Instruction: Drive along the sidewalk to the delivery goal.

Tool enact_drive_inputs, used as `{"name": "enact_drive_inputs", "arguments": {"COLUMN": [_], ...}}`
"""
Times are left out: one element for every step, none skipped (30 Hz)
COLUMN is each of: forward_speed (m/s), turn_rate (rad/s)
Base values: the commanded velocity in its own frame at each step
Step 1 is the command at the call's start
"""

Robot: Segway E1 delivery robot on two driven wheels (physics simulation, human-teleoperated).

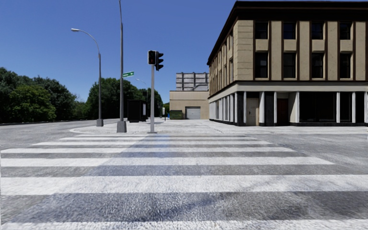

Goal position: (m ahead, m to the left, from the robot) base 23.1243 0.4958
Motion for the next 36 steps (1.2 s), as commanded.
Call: {"name": "enact_drive_inputs", "arguments": {"forward_speed": [2.0, 2.0, 1.92, 1.75, 1.75, 1.63, 1.57, 1.55, 1.55, 1.55, 1.55, 1.55, 1.55, 1.55, 1.55, 1.55, 1.55, 1.55, 1.55, 1.55, 1.55, 1.55, 1.55, 1.55, 1.55, 1.55, 1.55, 1.55, 1.55, 1.55, 1.55, 1.55, 1.55, 1.55, 1.55, 1.59], "turn_rate": [-0.04, 0.0, 0.0, 0.0, 0.0, 0.0, 0.0, 0.0, 0.0, 0.0, 0.0, 0.0, 0.0, 0.0, 0.0, 0.0, 0.0, 0.0, 0.0, 0.0, 0.0, 0.0, 0.0, 0.0, 0.0, 0.0, 0.0, 0.0, 0.0, 0.0, 0.0, 0.0, 0.0, 0.0, 0.0, 0.0]}}
